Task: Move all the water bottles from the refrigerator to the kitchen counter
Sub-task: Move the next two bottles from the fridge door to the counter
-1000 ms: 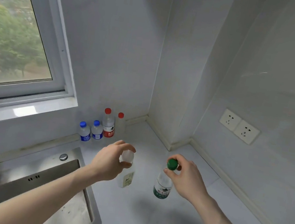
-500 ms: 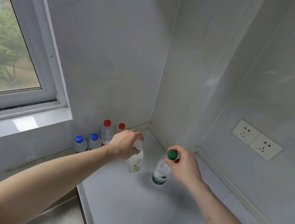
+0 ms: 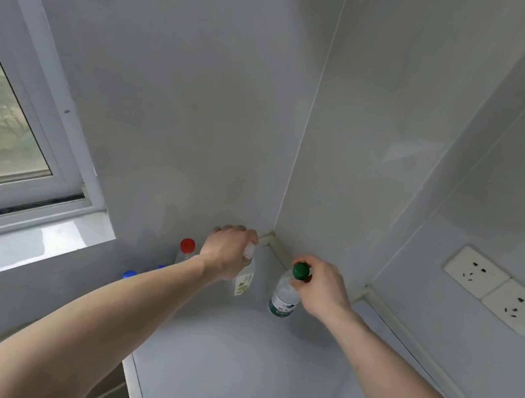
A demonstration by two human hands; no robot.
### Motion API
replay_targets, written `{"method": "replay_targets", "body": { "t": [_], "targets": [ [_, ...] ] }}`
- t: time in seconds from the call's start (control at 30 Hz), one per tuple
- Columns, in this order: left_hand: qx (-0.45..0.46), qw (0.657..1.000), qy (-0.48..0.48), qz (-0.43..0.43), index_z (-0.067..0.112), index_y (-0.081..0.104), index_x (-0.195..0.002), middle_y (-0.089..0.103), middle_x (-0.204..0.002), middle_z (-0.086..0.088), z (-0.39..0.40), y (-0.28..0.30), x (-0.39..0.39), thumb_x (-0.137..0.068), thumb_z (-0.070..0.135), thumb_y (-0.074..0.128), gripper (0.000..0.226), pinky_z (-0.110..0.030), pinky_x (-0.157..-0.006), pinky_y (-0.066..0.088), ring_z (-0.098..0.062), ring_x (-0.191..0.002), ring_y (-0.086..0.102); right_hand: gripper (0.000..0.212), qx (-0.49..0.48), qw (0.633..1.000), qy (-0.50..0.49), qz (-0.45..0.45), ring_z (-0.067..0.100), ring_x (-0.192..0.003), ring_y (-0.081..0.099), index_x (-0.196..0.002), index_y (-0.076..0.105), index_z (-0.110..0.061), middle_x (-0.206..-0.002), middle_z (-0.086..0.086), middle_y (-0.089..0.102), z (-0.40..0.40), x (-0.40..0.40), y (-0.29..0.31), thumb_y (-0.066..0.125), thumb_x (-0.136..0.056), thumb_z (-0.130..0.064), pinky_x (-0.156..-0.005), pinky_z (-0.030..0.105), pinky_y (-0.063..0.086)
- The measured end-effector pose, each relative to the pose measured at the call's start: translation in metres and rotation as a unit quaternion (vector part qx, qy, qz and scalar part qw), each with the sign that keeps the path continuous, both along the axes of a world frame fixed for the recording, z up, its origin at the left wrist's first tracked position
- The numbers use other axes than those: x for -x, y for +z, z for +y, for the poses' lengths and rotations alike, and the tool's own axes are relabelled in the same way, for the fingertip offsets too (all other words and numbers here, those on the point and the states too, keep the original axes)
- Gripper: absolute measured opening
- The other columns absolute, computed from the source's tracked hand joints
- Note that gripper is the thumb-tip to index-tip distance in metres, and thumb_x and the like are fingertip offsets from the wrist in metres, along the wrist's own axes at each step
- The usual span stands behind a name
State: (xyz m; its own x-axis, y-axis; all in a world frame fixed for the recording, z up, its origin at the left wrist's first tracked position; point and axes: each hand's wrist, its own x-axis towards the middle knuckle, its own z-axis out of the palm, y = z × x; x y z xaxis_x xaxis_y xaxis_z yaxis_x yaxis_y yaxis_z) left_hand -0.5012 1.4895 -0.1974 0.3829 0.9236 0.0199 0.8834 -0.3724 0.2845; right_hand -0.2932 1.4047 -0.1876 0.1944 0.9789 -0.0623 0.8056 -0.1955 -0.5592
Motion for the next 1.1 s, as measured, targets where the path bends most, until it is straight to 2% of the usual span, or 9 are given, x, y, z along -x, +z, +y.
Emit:
{"method": "replay_targets", "body": {
  "t": [0.2, 0.37, 0.5, 0.67, 0.77, 0.83, 0.93, 1.1],
  "targets": [
    [-0.008, 1.000, 0.019, -0.009, 0.027, 0.058, -0.130, 0.063, -0.123, 0.002, 0.027, -0.011, 0.009, -0.093, 0.021, 0.065, 0.039, -0.036, -0.096, 0.036, -0.025, -0.115, 0.057, 0.028, 0.005, 1.000, 0.009, -0.003, 0.032, -0.100, 0.067, -0.110, 0.072, -0.027, -0.108, 0.005, 0.073, 0.044, 0.009, -0.007, 0.078, -0.086, -0.016, -0.077, 0.031, 0.050],
    [-0.005, 1.000, 0.024, -0.017, 0.029, 0.058, -0.131, 0.064, -0.123, 0.002, 0.038, -0.016, 0.007, -0.093, 0.019, 0.066, 0.040, -0.036, -0.096, 0.036, -0.025, -0.115, 0.056, 0.029, 0.011, 1.000, 0.018, -0.008, 0.034, -0.102, 0.067, -0.111, 0.072, -0.027, -0.111, 0.007, 0.074, 0.075, 0.018, -0.012, 0.077, -0.085, -0.015, -0.077, 0.031, 0.049],
    [0.000, 1.000, 0.028, -0.005, 0.030, 0.058, -0.131, 0.064, -0.123, 0.002, 0.047, -0.022, 0.005, -0.092, 0.011, 0.066, 0.044, -0.035, -0.095, 0.036, -0.025, -0.114, 0.056, 0.026, 0.016, 0.999, 0.029, -0.011, 0.033, -0.104, 0.067, -0.112, 0.071, -0.024, -0.111, 0.006, 0.074, 0.097, 0.023, -0.023, 0.075, -0.088, -0.015, -0.074, 0.027, 0.041],
    [0.004, 0.999, 0.033, 0.021, 0.029, 0.059, -0.132, 0.063, -0.122, 0.002, 0.056, -0.029, 0.001, -0.086, -0.001, 0.064, 0.055, -0.036, -0.099, 0.039, -0.026, -0.115, 0.054, 0.028, 0.016, 0.999, 0.036, -0.009, 0.036, -0.107, 0.068, -0.118, 0.072, -0.022, -0.116, 0.010, 0.074, 0.119, 0.032, -0.032, 0.070, -0.092, -0.012, -0.084, 0.033, 0.052],
    [0.007, 0.999, 0.035, 0.033, 0.029, 0.060, -0.132, 0.063, -0.121, 0.001, 0.058, -0.039, -0.001, -0.083, -0.005, 0.064, 0.060, -0.036, -0.096, 0.041, -0.026, -0.113, 0.054, 0.029, 0.018, 0.999, 0.032, -0.003, 0.035, -0.109, 0.068, -0.121, 0.071, -0.021, -0.119, 0.012, 0.073, 0.131, 0.034, -0.038, 0.068, -0.094, -0.010, -0.084, 0.031, 0.051],
    [0.008, 0.999, 0.039, 0.028, 0.028, 0.062, -0.128, 0.062, -0.120, 0.001, 0.059, -0.043, -0.002, -0.082, -0.005, 0.063, 0.057, -0.036, -0.093, 0.042, -0.027, -0.112, 0.054, 0.032, 0.021, 0.999, 0.030, -0.002, 0.034, -0.111, 0.067, -0.125, 0.070, -0.020, -0.122, 0.012, 0.072, 0.138, 0.034, -0.041, 0.066, -0.095, -0.009, -0.084, 0.028, 0.048],
    [0.012, 0.999, 0.044, 0.013, 0.026, 0.063, -0.107, 0.061, -0.113, 0.001, 0.061, -0.047, -0.001, -0.082, -0.006, 0.061, 0.041, -0.033, -0.084, 0.041, -0.026, -0.107, 0.056, 0.035, 0.029, 0.999, 0.037, -0.005, 0.033, -0.114, 0.066, -0.130, 0.067, -0.019, -0.123, 0.010, 0.072, 0.145, 0.036, -0.044, 0.063, -0.097, -0.007, -0.086, 0.028, 0.047],
    [0.014, 1.000, 0.028, 0.001, 0.029, 0.062, -0.118, 0.062, -0.120, 0.003, 0.063, -0.047, -0.001, -0.091, 0.005, 0.063, 0.036, -0.036, -0.087, 0.042, -0.026, -0.110, 0.057, 0.037, 0.037, 0.998, 0.049, 0.001, 0.034, -0.113, 0.065, -0.129, 0.066, -0.018, -0.126, 0.012, 0.070, 0.156, 0.039, -0.050, 0.057, -0.097, -0.003, -0.089, 0.032, 0.050]
  ]
}}
